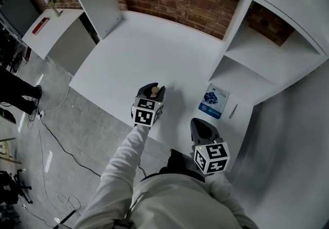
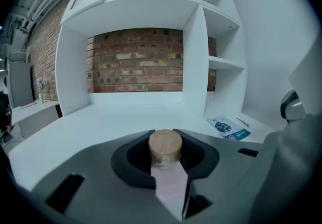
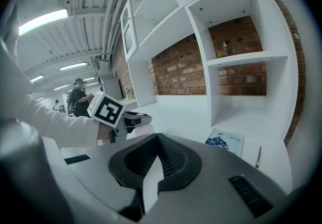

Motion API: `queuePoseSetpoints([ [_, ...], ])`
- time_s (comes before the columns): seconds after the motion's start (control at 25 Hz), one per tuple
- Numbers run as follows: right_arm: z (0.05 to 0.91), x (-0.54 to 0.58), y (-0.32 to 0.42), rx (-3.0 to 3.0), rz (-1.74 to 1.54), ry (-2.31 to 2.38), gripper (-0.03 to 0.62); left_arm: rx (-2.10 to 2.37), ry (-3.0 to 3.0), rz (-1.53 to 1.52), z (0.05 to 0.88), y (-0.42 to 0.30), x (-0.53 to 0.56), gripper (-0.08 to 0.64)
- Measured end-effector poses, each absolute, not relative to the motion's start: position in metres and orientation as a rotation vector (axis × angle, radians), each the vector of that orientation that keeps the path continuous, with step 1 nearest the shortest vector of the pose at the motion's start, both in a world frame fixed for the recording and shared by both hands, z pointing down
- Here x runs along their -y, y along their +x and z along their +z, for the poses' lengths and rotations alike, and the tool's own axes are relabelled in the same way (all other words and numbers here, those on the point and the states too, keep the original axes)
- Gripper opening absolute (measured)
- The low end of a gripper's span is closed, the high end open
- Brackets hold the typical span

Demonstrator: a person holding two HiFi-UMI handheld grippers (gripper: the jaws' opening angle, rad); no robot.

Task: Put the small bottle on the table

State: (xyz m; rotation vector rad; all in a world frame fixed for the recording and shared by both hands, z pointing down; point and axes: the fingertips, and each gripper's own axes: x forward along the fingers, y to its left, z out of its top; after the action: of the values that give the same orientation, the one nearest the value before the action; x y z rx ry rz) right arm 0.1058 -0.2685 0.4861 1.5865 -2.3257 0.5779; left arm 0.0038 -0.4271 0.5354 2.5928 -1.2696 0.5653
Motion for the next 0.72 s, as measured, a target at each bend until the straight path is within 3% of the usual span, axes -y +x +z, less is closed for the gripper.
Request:
queuePoseSetpoints([
  [0.72, 0.493, 0.275, 0.117, 2.302, 0.611, 1.598, 0.028, 1.262, 2.584, 0.603, 0.548, 0.032, 0.464, 0.12],
])
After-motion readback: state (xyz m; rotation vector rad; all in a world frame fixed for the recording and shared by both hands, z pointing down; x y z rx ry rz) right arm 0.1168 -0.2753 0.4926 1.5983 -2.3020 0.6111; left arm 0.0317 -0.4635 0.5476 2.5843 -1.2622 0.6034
